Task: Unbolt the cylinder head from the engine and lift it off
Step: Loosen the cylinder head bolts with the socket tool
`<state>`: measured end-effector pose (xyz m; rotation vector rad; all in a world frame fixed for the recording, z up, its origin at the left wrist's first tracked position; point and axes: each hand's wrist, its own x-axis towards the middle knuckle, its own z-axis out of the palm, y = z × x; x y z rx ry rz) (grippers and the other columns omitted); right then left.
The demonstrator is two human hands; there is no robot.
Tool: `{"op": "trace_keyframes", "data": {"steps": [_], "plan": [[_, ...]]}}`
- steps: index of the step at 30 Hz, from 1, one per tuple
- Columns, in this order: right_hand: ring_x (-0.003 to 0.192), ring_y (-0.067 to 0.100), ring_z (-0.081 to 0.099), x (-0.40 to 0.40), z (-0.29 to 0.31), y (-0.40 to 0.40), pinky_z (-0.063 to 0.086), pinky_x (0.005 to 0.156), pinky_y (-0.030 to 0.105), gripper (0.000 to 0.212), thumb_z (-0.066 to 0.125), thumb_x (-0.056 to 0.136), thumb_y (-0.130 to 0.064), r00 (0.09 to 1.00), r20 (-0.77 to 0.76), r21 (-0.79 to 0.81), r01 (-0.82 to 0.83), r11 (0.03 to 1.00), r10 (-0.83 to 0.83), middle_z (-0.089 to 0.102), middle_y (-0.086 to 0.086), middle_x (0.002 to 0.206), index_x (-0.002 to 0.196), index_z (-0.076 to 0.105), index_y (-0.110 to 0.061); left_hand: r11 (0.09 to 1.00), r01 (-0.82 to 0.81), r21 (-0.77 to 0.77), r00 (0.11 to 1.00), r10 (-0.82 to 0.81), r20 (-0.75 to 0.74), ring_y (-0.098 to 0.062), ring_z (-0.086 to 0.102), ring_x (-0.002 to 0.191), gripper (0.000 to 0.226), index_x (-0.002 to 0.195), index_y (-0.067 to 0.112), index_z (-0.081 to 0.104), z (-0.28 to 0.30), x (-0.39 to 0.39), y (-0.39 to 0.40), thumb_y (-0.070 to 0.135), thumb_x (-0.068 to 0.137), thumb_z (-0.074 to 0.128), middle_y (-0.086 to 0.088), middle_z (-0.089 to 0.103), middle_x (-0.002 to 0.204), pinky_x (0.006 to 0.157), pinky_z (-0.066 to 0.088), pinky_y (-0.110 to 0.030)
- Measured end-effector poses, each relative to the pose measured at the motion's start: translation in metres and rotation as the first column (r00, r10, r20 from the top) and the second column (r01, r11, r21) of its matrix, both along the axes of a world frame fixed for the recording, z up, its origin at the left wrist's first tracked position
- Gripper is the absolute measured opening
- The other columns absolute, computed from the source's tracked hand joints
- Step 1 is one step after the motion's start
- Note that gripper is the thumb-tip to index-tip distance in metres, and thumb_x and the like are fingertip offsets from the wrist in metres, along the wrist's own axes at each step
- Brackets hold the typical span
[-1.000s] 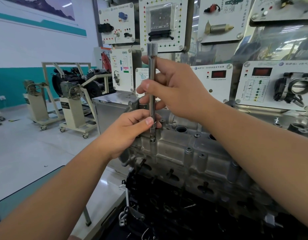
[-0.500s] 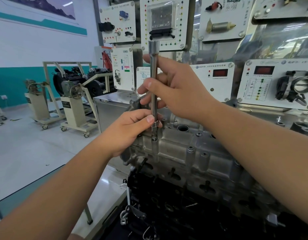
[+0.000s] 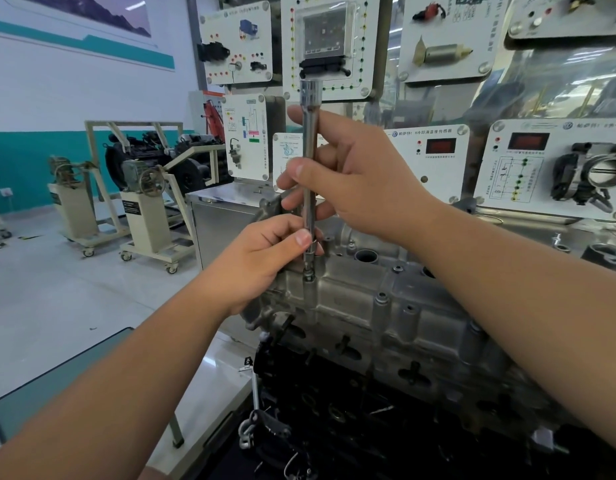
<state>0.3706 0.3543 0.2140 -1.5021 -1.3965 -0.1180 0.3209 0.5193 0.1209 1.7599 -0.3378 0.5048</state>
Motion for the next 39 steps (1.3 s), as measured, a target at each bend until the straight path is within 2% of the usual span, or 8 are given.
{"op": "trace_keyframes", "data": {"steps": [3,7,13,20,24,26,32,39], "plan": [[0.073,0.013,0.076,0.0011,0.0000,0.0001,0.064,0.063,0.044,0.039,0.064,0.097,-0.012,0.999,0.011,0.013,0.034,0.999,-0.034,0.078,0.003,0.086,0.115,0.050,-0.044,1.000,-0.007,0.005,1.000,0.007,0.009,-0.025,0.057,0.085,0.021,0.089,0.031,0.075,-0.0010,0.0010,-0.0013,0.049,0.087,0.064,-0.013,0.064,0.093,0.083,0.048,-0.042],[0.077,0.012,0.076,0.0026,0.0012,0.0007,0.061,0.062,0.026,0.047,0.057,0.100,-0.008,0.999,0.025,-0.037,0.022,0.999,-0.021,0.077,0.001,0.089,0.138,0.042,-0.030,0.997,0.002,0.072,1.000,-0.001,-0.006,-0.006,0.067,0.092,0.022,0.102,0.040,0.077,-0.0007,-0.0015,-0.0009,0.047,0.091,0.059,0.009,0.074,0.096,0.082,0.053,-0.021],[0.074,0.013,0.076,0.0000,0.0001,-0.0007,0.063,0.060,0.033,0.038,0.058,0.099,-0.010,0.999,0.030,-0.023,0.036,0.999,-0.036,0.077,0.005,0.091,0.124,0.046,-0.037,0.999,-0.013,0.034,1.000,0.012,0.010,-0.019,0.060,0.087,0.021,0.092,0.032,0.077,-0.0017,0.0012,0.0001,0.049,0.086,0.066,-0.003,0.068,0.091,0.086,0.049,-0.040],[0.076,0.014,0.076,0.0006,0.0005,-0.0021,0.063,0.062,0.047,0.038,0.057,0.100,-0.010,0.999,0.032,-0.030,0.024,0.999,-0.023,0.078,-0.003,0.091,0.111,0.047,-0.045,0.999,0.001,0.040,1.000,-0.001,0.007,-0.006,0.068,0.087,0.021,0.097,0.038,0.077,-0.0007,-0.0027,-0.0025,0.047,0.091,0.059,0.008,0.074,0.093,0.077,0.053,-0.019],[0.073,0.014,0.076,0.0015,-0.0009,-0.0024,0.064,0.059,0.037,0.038,0.062,0.098,-0.015,0.999,0.022,-0.003,0.035,0.999,-0.035,0.077,0.003,0.090,0.129,0.051,-0.033,0.999,-0.013,0.040,1.000,0.012,0.027,-0.014,0.063,0.086,0.019,0.091,0.035,0.075,-0.0006,-0.0007,-0.0015,0.048,0.089,0.062,0.001,0.070,0.091,0.082,0.053,-0.031],[0.071,0.015,0.076,0.0015,-0.0013,-0.0019,0.064,0.059,0.038,0.037,0.064,0.097,-0.015,0.999,0.018,0.018,0.043,0.999,-0.043,0.077,0.005,0.089,0.125,0.050,-0.035,0.999,-0.018,0.031,0.999,0.017,0.027,-0.020,0.061,0.085,0.019,0.090,0.034,0.075,-0.0015,0.0011,-0.0012,0.050,0.087,0.065,-0.005,0.068,0.091,0.083,0.050,-0.040],[0.074,0.018,0.076,0.0005,-0.0004,-0.0011,0.063,0.059,0.038,0.039,0.056,0.102,-0.011,1.000,0.007,-0.010,0.003,1.000,-0.002,0.077,0.000,0.091,0.111,0.049,-0.048,0.999,0.002,0.051,1.000,-0.001,-0.007,-0.005,0.067,0.093,0.022,0.100,0.039,0.077,-0.0008,-0.0019,-0.0012,0.050,0.091,0.060,0.010,0.075,0.097,0.082,0.053,-0.022],[0.074,0.014,0.076,0.0046,0.0004,0.0006,0.063,0.059,0.043,0.053,0.065,0.097,-0.011,0.994,0.043,0.032,0.099,0.995,-0.100,0.075,0.010,0.083,0.145,0.047,-0.025,0.999,-0.017,0.032,1.000,0.016,0.021,-0.015,0.061,0.081,0.016,0.090,0.035,0.075,-0.0001,-0.0008,-0.0042,0.048,0.086,0.066,-0.004,0.068,0.088,0.077,0.051,-0.029]]}}
